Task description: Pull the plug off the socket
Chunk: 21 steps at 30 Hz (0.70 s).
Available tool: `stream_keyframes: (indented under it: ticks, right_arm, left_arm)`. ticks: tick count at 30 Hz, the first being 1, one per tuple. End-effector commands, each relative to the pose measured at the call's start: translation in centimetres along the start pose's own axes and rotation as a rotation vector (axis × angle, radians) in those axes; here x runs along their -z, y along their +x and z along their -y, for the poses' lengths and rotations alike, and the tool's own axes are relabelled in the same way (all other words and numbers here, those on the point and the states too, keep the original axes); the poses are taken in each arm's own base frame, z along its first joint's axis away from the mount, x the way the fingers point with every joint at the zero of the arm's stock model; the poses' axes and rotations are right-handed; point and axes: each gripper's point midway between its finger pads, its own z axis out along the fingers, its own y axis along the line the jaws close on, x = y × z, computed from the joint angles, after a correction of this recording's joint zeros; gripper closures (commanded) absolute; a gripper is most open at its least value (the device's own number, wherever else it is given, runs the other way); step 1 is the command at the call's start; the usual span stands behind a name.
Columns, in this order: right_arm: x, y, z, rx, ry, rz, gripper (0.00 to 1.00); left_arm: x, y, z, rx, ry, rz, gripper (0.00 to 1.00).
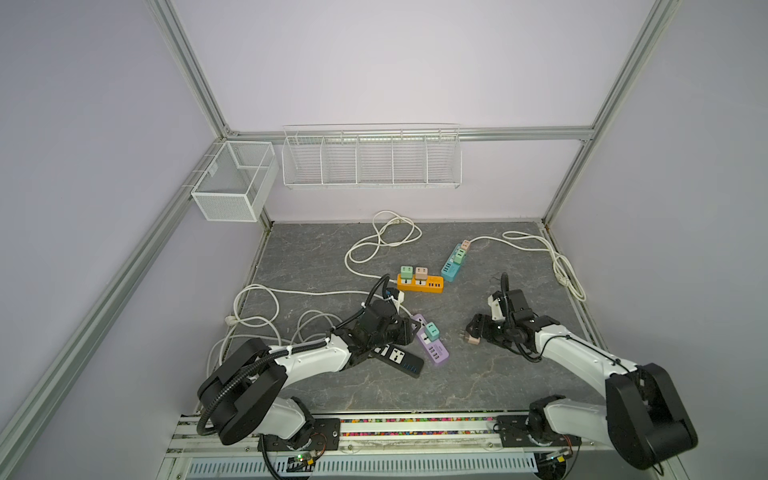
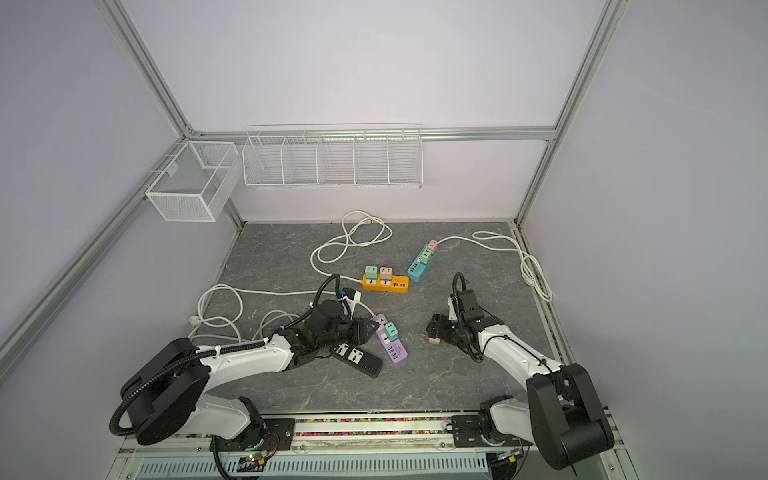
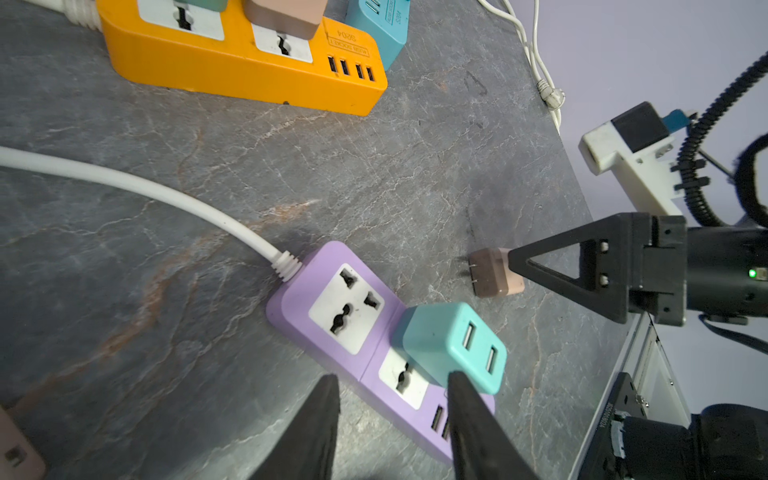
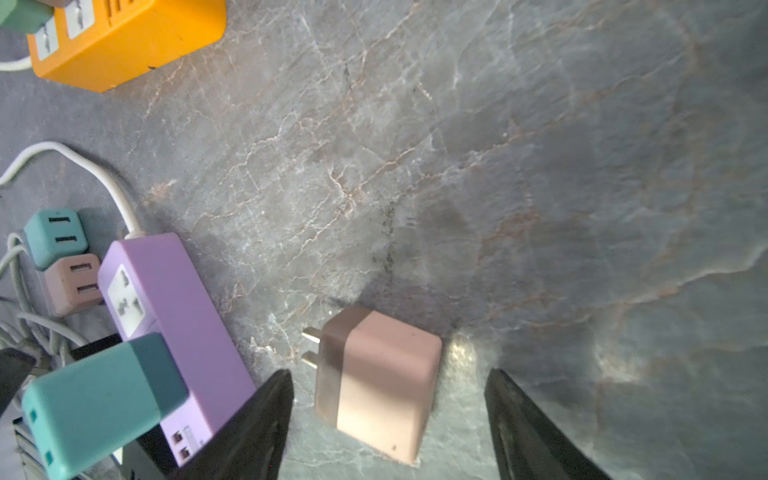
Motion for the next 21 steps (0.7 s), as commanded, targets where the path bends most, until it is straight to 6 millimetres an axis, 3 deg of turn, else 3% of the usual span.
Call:
stream_keyframes:
  ticks: [1,15,21]
  right_arm:
    - [1.7,-0.6,-1.1,0.083,0.024,0.024,0.22]
    - [5.4,-1.0,-7.8,0.398,0.067,0.081,0.21]
    - [5.3,-0.2,-10.7,0.524,0.114,0.095,0.21]
  left_arm:
    - [-0.3,0.0,-0.4,-0.007,-0.025,-0.006,0.55]
    - [-1.4,0.3,-1.6,0.028,-0.043,-0.047,0.53]
    - [-2.0,0.6,-1.7,0.039,-0.038,-0.061,0.53]
